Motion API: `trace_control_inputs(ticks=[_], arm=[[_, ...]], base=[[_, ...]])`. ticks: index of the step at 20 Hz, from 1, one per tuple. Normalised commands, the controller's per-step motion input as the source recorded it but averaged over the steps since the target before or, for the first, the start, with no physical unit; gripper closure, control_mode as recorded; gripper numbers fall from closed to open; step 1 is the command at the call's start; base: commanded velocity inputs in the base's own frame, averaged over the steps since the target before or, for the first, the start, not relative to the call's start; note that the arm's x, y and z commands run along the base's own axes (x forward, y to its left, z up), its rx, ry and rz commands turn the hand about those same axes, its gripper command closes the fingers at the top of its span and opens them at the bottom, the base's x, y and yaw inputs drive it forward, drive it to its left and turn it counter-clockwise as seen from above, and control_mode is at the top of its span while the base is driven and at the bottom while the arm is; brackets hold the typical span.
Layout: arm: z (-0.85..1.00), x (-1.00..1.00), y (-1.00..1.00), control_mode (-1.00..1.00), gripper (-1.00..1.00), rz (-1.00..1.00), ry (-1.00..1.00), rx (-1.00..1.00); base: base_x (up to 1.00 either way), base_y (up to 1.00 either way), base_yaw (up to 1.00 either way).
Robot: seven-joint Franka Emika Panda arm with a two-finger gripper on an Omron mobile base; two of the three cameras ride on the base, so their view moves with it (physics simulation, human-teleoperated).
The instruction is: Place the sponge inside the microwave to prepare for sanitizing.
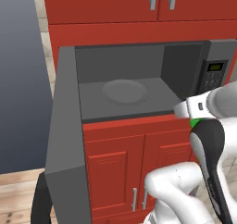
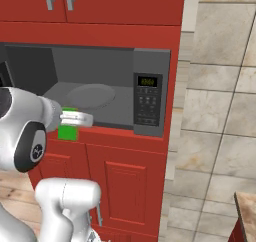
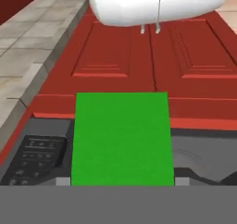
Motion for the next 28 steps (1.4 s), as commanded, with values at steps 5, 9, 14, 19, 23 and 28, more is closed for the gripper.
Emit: trace_control_inputs(ticks=[5,9,14,19,23,28], arm=[[0.00,0.19,0.71,-1.00,1.00,0.04,-0.22,-0.11],[0.05,0.12,0.49,-1.00,1.00,0.03,-0.17,-0.01],[0.00,0.42,0.17,-1.00,1.00,0.03,0.00,0.00],[0.00,0.54,0.00,-1.00,1.00,0.04,0.05,0.07],[0.00,0.48,0.00,-1.00,1.00,0.01,0.01,0.07],[-0.02,0.56,0.01,-1.00,1.00,0.00,0.00,0.04]], base=[[0.00,0.00,0.00],[0.00,0.00,0.00],[0.00,0.00,0.00],[0.00,0.00,0.00],[0.00,0.00,0.00],[0.00,0.00,0.00]])
